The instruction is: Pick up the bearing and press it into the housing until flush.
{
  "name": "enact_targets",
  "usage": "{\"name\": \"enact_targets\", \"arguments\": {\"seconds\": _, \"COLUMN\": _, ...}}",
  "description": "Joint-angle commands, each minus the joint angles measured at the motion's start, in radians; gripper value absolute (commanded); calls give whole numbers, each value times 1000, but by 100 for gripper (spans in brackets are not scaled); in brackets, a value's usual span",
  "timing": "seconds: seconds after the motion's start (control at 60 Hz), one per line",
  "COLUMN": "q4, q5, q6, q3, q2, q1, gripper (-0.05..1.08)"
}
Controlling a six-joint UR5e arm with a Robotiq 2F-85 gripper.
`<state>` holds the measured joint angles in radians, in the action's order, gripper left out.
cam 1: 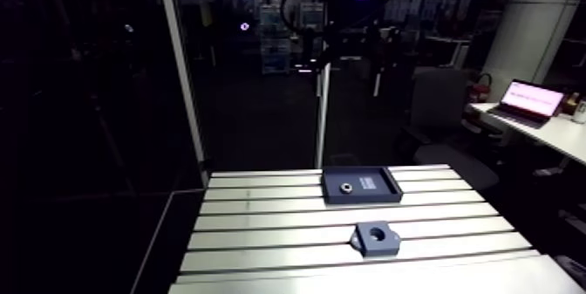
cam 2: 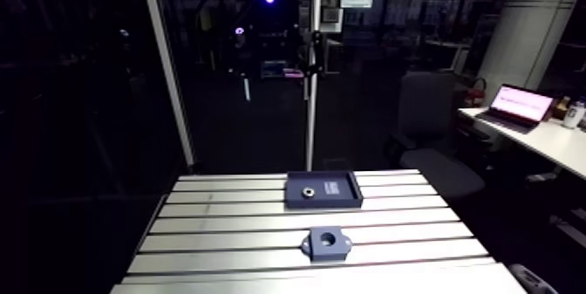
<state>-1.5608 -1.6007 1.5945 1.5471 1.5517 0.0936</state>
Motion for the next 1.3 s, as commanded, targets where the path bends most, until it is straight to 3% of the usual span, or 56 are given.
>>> {"name": "enact_targets", "arguments": {"seconds": 0.017, "q4": 2, "q5": 15, "q6": 15, "q3": -9, "q2": -27, "q1": -54, "gripper": 1}}
{"name": "enact_targets", "arguments": {"seconds": 0.517, "q4": -6, "q5": 8, "q6": 17, "q3": -20, "q2": -51, "q1": -57, "gripper": 1}}
{"name": "enact_targets", "arguments": {"seconds": 0.867, "q4": -108, "q5": 0, "q6": 112, "q3": -43, "q2": -123, "q1": -40, "gripper": 1}}
{"name": "enact_targets", "arguments": {"seconds": 1.3, "q4": -250, "q5": 10, "q6": 219, "q3": 2, "q2": -237, "q1": 106, "gripper": 1}}
